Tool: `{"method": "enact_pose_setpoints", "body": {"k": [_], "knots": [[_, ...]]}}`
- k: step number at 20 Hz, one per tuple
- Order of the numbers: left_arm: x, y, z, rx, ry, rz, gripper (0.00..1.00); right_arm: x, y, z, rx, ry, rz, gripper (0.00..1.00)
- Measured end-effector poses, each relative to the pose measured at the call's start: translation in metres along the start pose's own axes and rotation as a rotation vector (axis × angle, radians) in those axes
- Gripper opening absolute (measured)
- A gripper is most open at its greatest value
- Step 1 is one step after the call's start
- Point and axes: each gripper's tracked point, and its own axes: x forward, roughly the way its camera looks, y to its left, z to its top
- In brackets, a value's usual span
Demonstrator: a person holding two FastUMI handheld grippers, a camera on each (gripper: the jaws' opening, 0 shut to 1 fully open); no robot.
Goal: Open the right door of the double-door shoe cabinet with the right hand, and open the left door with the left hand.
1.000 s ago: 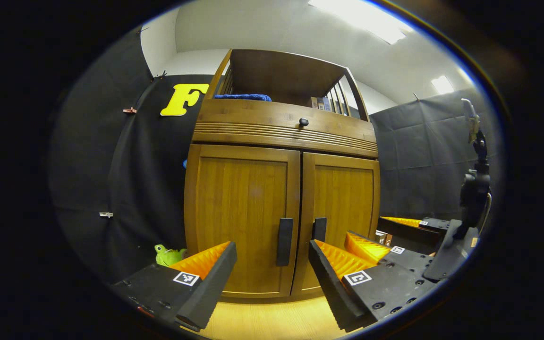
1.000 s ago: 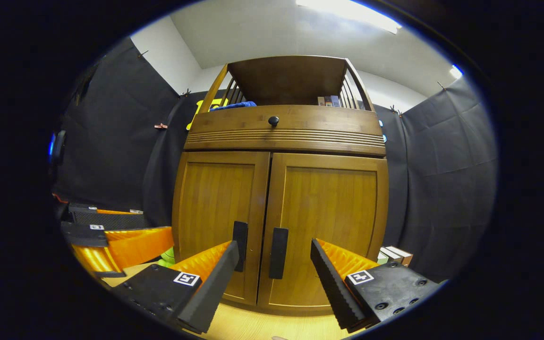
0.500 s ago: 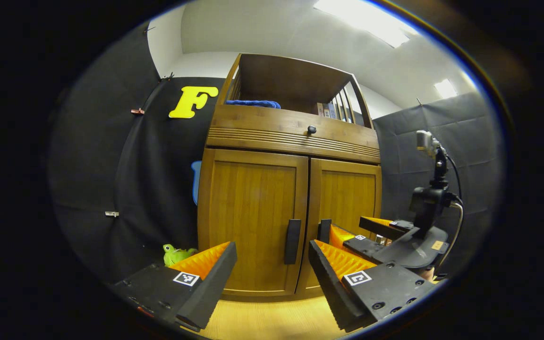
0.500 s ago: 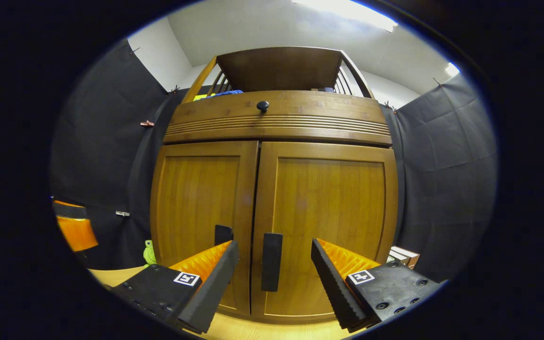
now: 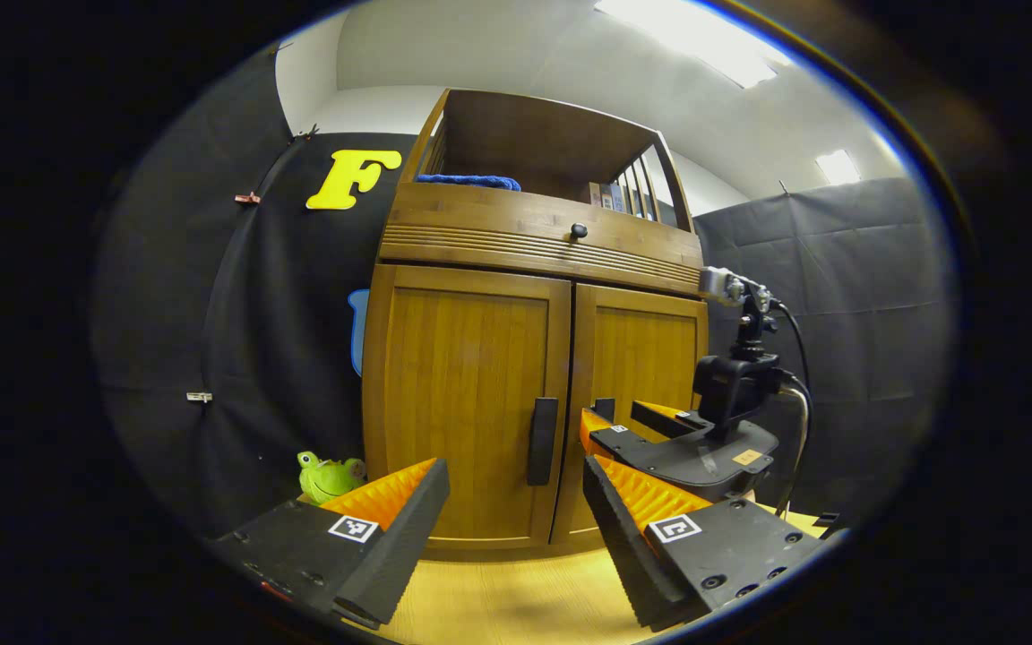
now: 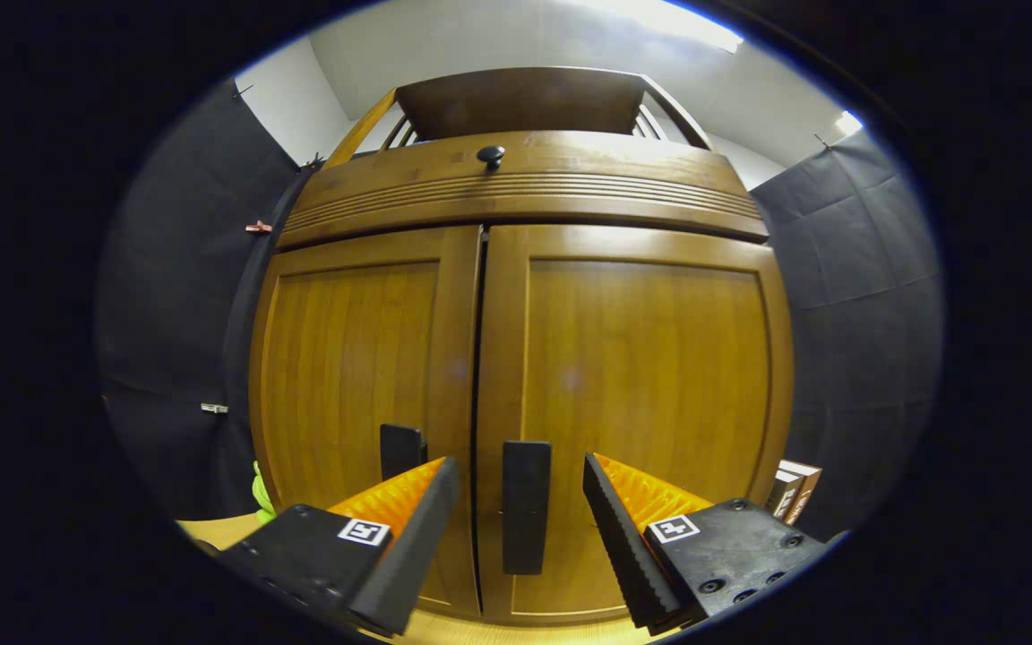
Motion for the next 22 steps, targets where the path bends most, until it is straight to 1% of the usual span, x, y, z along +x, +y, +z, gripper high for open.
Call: {"method": "enact_pose_setpoints", "body": {"k": [1, 2, 3, 4, 5, 6, 9, 10, 11, 12, 15, 18, 19, 20, 21, 22], "knots": [[-0.001, 0.0, -0.001, 0.005, 0.002, 0.0, 0.94, 0.006, -0.001, -0.002, -0.01, 0.001, -0.003, 0.82], [-0.002, -0.001, -0.002, 0.007, 0.003, -0.001, 0.94, 0.011, -0.004, -0.005, -0.018, 0.0, -0.019, 0.8], [-0.002, -0.002, -0.001, 0.007, 0.003, -0.003, 0.94, 0.017, -0.005, -0.008, -0.024, 0.002, -0.024, 0.75], [-0.002, -0.003, -0.001, 0.005, 0.001, -0.003, 0.94, 0.02, -0.007, -0.015, -0.025, 0.006, -0.04, 0.68], [-0.003, -0.003, 0.001, 0.002, -0.002, -0.002, 0.94, 0.021, -0.01, -0.015, -0.023, 0.01, -0.049, 0.64], [-0.005, -0.001, 0.001, 0.0, -0.006, 0.004, 0.94, 0.023, -0.011, -0.019, -0.017, 0.022, -0.05, 0.57], [-0.007, 0.003, 0.004, 0.001, -0.022, 0.026, 0.94, 0.031, -0.003, -0.029, 0.0, 0.044, -0.016, 0.58], [-0.008, 0.004, 0.003, -0.001, -0.021, 0.027, 0.94, 0.033, -0.01, -0.044, -0.005, 0.047, -0.053, 0.58], [-0.01, 0.005, 0.003, -0.003, -0.019, 0.032, 0.94, 0.028, -0.008, -0.029, -0.007, 0.039, -0.054, 0.46], [-0.011, 0.007, 0.002, -0.004, -0.019, 0.037, 0.94, 0.028, -0.008, -0.03, -0.008, 0.04, -0.052, 0.35], [-0.014, 0.013, 0.002, -0.005, -0.015, 0.056, 0.94, 0.031, -0.009, -0.03, -0.015, 0.046, -0.047, 0.23], [-0.017, 0.015, 0.003, -0.006, -0.018, 0.077, 0.94, 0.027, -0.008, -0.031, -0.021, 0.064, -0.014, 0.23], [-0.018, 0.016, 0.004, -0.005, -0.021, 0.086, 0.94, 0.023, -0.007, -0.03, -0.018, 0.074, 0.002, 0.28], [-0.019, 0.016, 0.004, -0.004, -0.022, 0.09, 0.94, 0.017, -0.007, -0.029, -0.012, 0.079, 0.018, 0.28], [-0.02, 0.013, 0.004, -0.005, -0.022, 0.086, 0.94, 0.009, -0.008, -0.027, -0.008, 0.081, 0.033, 0.24], [-0.02, 0.009, 0.003, -0.006, -0.021, 0.08, 0.94, 0.0, -0.009, -0.025, -0.006, 0.081, 0.046, 0.28]]}}
